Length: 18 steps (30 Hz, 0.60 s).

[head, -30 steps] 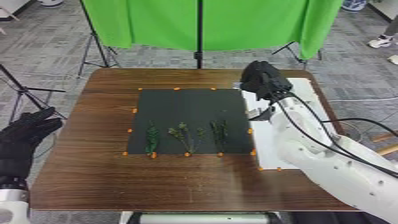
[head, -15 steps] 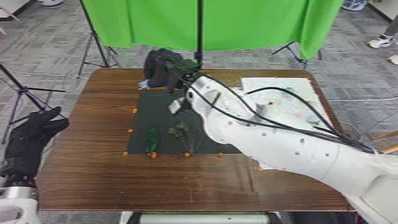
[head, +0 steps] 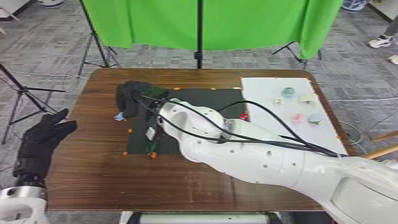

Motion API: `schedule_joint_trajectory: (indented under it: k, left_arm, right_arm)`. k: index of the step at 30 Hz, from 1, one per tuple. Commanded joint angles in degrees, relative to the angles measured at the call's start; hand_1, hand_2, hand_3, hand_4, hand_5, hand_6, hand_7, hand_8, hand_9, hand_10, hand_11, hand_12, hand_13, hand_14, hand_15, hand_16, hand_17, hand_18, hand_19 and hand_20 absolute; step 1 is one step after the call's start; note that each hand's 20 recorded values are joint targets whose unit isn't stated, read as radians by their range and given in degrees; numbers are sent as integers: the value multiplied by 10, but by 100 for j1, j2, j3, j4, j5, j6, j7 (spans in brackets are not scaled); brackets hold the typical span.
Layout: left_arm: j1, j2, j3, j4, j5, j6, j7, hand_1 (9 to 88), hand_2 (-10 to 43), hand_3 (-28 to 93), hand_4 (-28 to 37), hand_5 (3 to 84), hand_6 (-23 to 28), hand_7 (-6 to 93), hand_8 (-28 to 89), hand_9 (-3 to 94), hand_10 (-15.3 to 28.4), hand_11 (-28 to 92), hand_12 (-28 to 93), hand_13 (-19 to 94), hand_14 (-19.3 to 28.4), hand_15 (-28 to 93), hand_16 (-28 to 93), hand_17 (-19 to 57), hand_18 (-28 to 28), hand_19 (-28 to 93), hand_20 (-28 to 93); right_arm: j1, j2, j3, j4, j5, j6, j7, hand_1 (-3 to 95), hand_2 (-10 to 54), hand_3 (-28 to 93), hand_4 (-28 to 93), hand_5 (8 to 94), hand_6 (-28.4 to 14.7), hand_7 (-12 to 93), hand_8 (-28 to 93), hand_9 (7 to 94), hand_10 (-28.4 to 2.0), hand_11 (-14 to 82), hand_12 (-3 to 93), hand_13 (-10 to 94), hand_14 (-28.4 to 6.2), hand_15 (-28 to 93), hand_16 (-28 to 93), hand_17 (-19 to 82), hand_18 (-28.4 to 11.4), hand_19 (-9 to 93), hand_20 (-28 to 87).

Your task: Arrange flowers

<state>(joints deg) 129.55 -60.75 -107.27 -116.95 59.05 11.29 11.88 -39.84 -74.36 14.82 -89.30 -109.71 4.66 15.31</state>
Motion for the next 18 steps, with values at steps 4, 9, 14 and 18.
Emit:
schedule_joint_trajectory:
  k: [4,9,14,18]
  left_arm:
    - [-179,-57,189,155,228,-577,-69,191,123,535,-283,402,100,37,-55,449,174,141,77,356,186,142,-23,110,131,121,168]
    - [-155,-90,195,155,199,-581,-43,191,99,519,-283,401,102,33,-53,444,173,134,81,354,185,133,-18,104,133,113,166]
    - [-193,-67,342,103,22,-116,-101,224,208,436,-283,409,97,40,-55,453,174,139,83,360,188,138,-14,105,133,116,169]
    - [-172,-78,369,86,13,133,-82,268,348,392,-282,439,95,55,-62,477,174,151,80,378,190,154,-19,115,136,134,174]
  right_arm:
    - [-25,-280,-294,365,-167,15,138,645,-95,569,-157,781,-7,257,84,933,-81,127,435,937,-4,541,304,687,-82,932,385]
    - [-58,-300,-343,410,-128,-31,191,640,-95,569,-157,778,-7,251,78,931,-76,115,405,937,-5,541,304,687,-83,932,390]
    - [-78,-303,-366,512,-196,-20,215,631,-95,569,-159,773,-4,237,67,928,-85,76,379,937,-7,537,305,686,-84,932,392]
    - [-95,-311,-393,615,-289,-45,231,621,-95,574,-159,766,-3,230,63,919,-94,66,358,937,-8,529,307,682,-86,932,394]
